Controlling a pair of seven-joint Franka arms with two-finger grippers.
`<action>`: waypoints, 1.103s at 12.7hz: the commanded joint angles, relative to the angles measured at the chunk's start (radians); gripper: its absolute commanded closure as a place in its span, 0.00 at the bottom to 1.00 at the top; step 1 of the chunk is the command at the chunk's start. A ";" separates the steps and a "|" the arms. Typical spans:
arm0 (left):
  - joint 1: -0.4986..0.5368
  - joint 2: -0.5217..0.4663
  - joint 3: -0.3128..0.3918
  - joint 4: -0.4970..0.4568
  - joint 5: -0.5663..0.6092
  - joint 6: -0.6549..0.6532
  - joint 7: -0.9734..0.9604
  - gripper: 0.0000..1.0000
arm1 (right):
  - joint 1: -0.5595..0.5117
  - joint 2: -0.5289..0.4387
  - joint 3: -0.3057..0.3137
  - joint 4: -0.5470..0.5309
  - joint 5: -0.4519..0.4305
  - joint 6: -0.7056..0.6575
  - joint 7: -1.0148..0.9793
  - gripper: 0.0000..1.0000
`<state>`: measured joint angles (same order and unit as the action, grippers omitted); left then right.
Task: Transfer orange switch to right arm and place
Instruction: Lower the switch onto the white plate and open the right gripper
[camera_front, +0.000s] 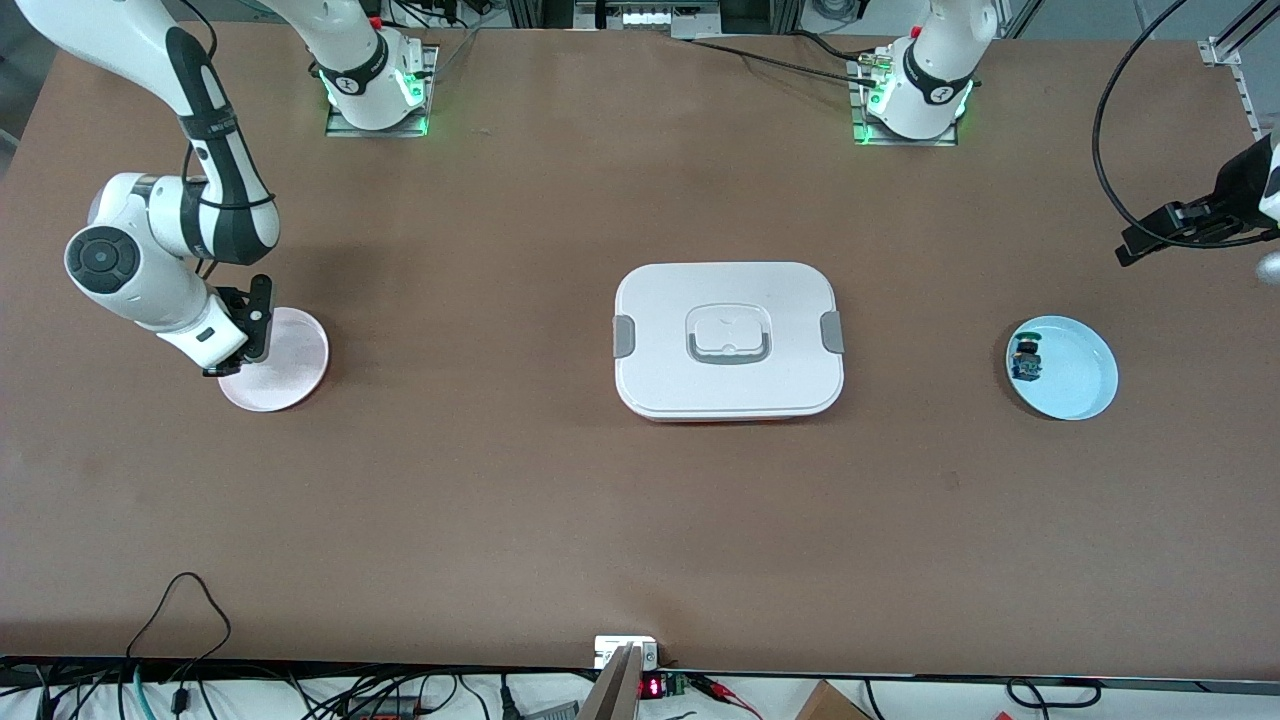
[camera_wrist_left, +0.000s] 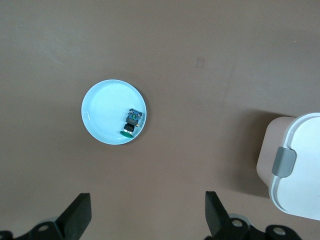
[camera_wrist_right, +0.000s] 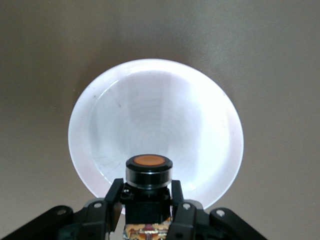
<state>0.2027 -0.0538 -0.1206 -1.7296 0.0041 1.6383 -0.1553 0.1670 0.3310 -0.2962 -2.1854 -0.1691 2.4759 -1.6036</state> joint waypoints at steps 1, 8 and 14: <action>0.007 0.008 -0.004 0.002 -0.022 -0.008 -0.015 0.00 | -0.015 0.034 0.012 -0.019 -0.004 0.087 -0.044 0.93; -0.006 0.052 -0.054 0.030 -0.021 -0.005 -0.015 0.00 | -0.015 0.060 0.054 -0.071 0.094 0.146 -0.047 0.93; -0.006 0.060 -0.057 0.047 -0.021 -0.005 -0.013 0.00 | -0.035 0.065 0.052 -0.079 0.095 0.158 -0.045 0.93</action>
<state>0.1966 -0.0109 -0.1795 -1.7120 -0.0001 1.6437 -0.1614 0.1570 0.4009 -0.2520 -2.2483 -0.0867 2.5943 -1.6177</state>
